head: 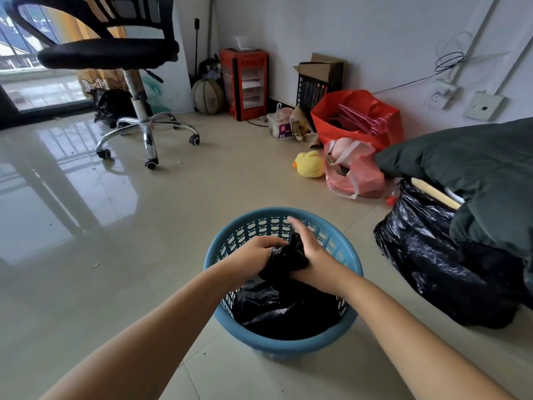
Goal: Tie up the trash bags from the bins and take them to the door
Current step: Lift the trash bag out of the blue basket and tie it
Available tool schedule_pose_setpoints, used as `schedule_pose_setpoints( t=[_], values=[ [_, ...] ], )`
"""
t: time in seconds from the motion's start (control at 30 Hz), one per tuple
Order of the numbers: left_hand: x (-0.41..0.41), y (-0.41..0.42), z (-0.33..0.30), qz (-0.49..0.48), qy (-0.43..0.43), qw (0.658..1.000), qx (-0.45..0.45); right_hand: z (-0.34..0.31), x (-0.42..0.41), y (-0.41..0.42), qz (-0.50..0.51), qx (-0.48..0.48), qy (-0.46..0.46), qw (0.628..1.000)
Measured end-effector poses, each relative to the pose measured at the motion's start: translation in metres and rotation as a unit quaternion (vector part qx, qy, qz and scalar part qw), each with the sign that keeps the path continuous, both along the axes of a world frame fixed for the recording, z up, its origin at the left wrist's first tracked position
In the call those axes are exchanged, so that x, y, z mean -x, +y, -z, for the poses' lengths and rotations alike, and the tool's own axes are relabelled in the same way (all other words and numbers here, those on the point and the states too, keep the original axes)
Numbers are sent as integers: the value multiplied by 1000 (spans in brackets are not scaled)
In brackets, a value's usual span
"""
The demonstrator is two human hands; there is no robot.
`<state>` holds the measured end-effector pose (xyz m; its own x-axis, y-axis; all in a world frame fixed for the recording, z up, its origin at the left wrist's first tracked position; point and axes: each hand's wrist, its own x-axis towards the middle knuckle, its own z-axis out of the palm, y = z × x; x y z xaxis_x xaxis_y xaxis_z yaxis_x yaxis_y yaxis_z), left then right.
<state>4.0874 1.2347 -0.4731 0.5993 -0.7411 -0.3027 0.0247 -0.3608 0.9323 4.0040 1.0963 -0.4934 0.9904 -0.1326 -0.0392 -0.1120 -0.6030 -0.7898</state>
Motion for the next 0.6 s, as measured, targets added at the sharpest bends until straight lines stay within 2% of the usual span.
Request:
schedule_pose_setpoints(
  t=[0.03,0.1,0.17,0.23,0.3,0.37,0.43,0.5,0.6],
  values=[
    [2,1,-3,-2,-5,1000,-11,-2,0,2,-25,-14,51,998],
    [-3,3,-3,-8,-93,993,-66,-2,-3,6,-51,56,101,992],
    [-13,9,-1,-51,-215,971,-96,-3,-7,10,-15,124,99,987],
    [-27,21,4,-123,-328,929,-120,-4,-8,11,25,131,83,988],
    [-40,36,19,-170,-346,905,-181,-5,-8,11,53,119,55,990],
    [-42,47,33,-205,-217,930,-212,-11,-7,13,88,90,30,992],
    [-37,53,47,-265,-29,953,-146,-22,-9,13,132,62,13,989],
    [-37,56,53,-337,107,932,-81,-37,-13,11,186,40,-16,982],
    [-39,56,58,-383,150,911,-21,-68,-15,9,239,27,-97,966]
  ],
)
